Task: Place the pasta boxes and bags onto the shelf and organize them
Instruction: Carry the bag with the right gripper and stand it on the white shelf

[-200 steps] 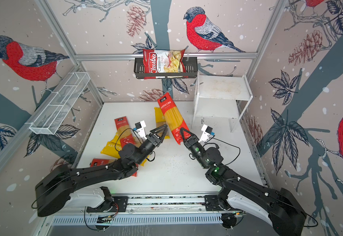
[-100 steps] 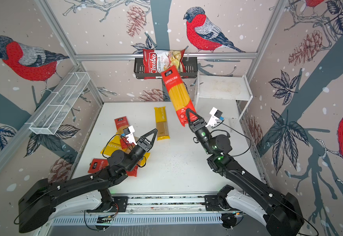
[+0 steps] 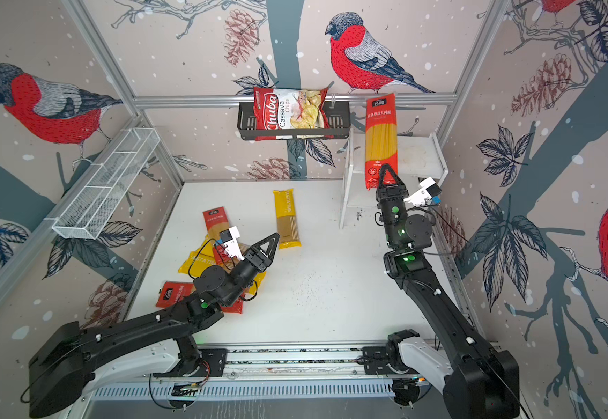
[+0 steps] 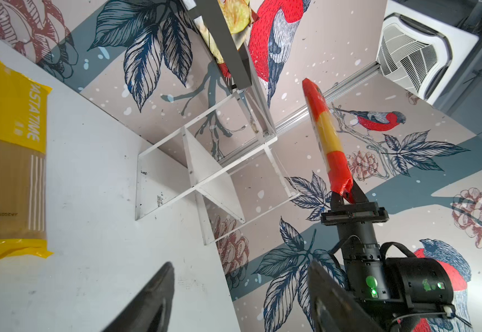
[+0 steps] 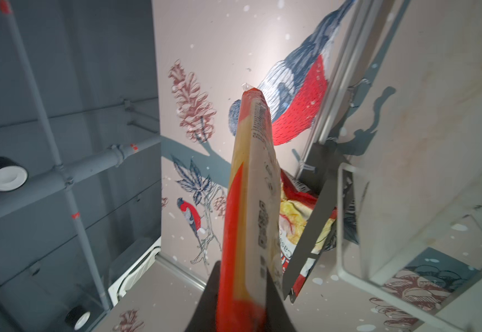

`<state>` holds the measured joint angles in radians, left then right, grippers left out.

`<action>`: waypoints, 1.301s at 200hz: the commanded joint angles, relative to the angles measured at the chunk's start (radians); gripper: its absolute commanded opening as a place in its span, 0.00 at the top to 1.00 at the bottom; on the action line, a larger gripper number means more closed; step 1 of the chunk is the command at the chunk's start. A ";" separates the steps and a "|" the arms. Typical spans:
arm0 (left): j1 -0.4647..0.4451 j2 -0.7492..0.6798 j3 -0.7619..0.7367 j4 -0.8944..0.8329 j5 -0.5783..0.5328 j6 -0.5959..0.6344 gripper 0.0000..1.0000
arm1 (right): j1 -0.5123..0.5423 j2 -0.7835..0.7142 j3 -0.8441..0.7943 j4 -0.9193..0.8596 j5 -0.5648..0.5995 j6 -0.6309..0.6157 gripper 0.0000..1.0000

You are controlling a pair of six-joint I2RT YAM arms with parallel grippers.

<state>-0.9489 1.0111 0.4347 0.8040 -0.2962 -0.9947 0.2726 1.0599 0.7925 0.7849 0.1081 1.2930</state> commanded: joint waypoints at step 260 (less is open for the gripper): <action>-0.002 0.047 0.011 0.002 -0.044 0.094 0.28 | -0.061 0.237 0.140 -0.257 -0.208 0.112 0.74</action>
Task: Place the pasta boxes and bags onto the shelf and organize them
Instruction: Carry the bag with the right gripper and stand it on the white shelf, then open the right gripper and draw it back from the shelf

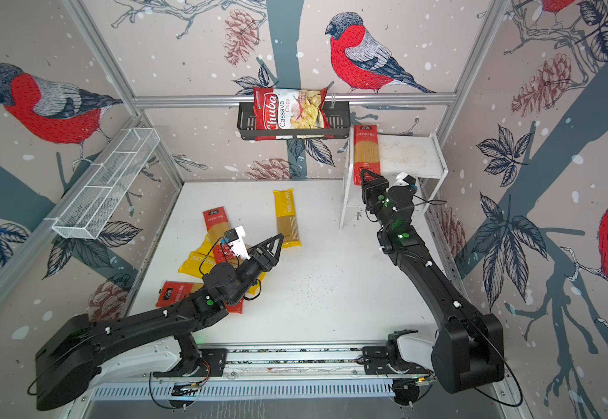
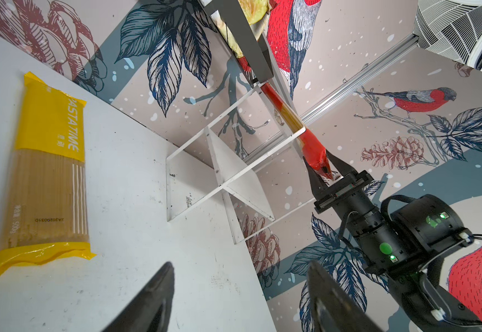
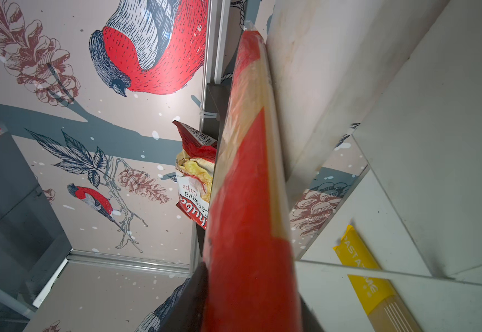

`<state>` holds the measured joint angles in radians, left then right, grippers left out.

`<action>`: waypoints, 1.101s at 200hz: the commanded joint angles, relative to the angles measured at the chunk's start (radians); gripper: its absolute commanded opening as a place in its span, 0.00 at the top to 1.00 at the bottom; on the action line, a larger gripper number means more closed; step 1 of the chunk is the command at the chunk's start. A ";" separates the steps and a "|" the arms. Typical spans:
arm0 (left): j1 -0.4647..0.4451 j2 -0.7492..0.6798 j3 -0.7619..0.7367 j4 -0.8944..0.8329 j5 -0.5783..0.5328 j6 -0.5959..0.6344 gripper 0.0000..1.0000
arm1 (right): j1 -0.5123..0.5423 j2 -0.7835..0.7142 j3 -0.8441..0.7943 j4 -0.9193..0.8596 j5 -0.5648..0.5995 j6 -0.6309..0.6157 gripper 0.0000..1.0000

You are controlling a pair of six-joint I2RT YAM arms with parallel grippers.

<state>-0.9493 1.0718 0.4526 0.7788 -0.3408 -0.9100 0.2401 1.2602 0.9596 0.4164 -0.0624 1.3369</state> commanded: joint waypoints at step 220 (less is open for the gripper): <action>0.255 -0.131 0.029 -0.550 0.126 0.015 0.26 | 0.069 -0.192 -0.237 -0.030 -0.030 0.007 0.32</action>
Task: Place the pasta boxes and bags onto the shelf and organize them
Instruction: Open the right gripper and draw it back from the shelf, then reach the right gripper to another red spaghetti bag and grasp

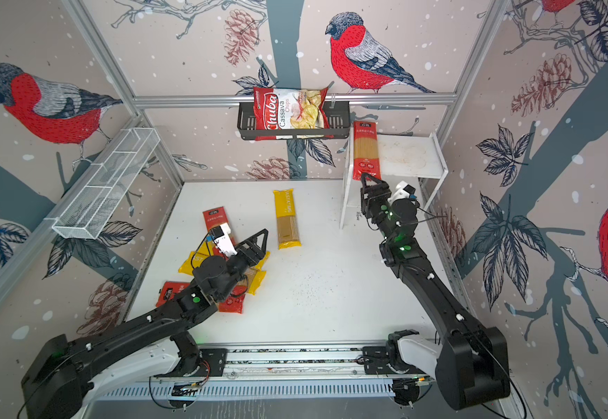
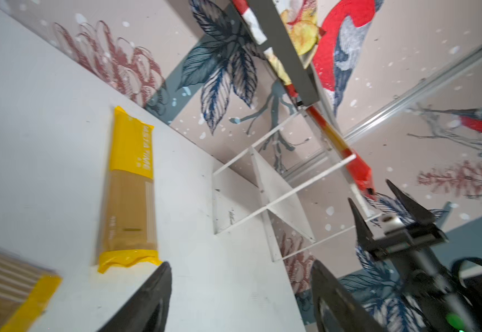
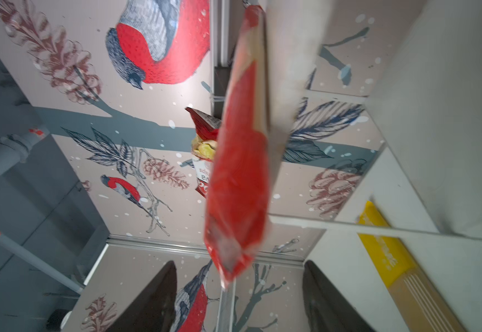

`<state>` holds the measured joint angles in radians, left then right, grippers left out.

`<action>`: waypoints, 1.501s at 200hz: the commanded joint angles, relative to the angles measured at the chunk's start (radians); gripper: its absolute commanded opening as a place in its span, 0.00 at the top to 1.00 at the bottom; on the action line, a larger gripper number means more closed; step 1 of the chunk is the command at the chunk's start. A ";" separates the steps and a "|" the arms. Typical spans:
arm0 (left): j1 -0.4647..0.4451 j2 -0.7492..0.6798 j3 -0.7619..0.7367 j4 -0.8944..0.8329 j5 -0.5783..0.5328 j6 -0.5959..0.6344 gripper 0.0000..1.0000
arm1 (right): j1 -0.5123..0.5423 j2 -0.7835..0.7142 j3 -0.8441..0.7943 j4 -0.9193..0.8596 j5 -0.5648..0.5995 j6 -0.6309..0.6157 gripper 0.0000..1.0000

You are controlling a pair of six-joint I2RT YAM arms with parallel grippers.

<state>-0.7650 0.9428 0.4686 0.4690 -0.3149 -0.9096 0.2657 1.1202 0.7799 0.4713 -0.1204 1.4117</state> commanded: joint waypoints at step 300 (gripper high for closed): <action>0.679 0.133 -0.066 -0.362 0.310 0.101 0.32 | 0.682 1.211 0.880 -0.297 -0.315 -0.434 0.52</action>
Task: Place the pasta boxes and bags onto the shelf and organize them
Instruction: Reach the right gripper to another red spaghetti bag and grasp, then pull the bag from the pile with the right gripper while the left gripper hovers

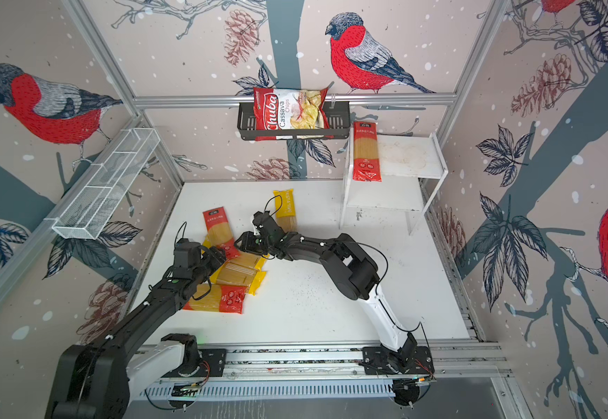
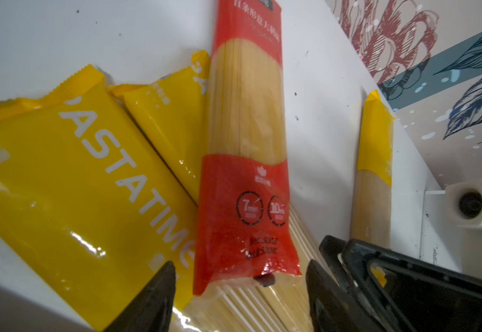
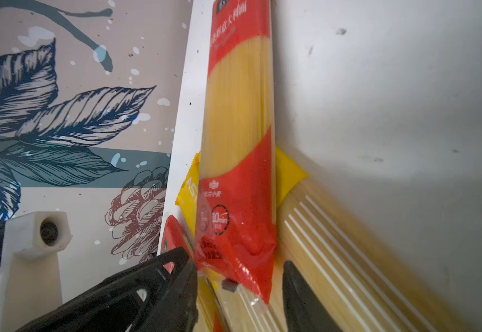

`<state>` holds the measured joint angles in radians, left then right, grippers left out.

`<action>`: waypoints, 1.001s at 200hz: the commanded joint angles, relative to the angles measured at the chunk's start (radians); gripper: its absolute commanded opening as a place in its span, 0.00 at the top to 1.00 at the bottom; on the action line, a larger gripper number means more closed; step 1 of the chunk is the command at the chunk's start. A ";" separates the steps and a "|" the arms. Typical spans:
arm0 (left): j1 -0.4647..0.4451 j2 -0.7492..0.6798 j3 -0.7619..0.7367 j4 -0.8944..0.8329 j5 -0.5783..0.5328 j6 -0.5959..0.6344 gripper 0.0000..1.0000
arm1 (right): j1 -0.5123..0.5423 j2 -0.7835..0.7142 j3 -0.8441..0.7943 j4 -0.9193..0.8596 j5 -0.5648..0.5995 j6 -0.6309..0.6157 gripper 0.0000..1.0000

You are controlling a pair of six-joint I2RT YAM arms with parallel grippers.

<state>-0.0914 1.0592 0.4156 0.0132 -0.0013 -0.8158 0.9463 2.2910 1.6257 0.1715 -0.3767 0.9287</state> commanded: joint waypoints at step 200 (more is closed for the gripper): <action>0.007 -0.171 0.061 -0.049 0.174 0.024 0.53 | -0.081 -0.212 -0.206 0.015 -0.108 -0.030 1.00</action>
<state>-0.0807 0.9142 0.4625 0.0071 0.1143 -0.7864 0.8944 2.1895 1.5230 0.1848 -0.5022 0.9901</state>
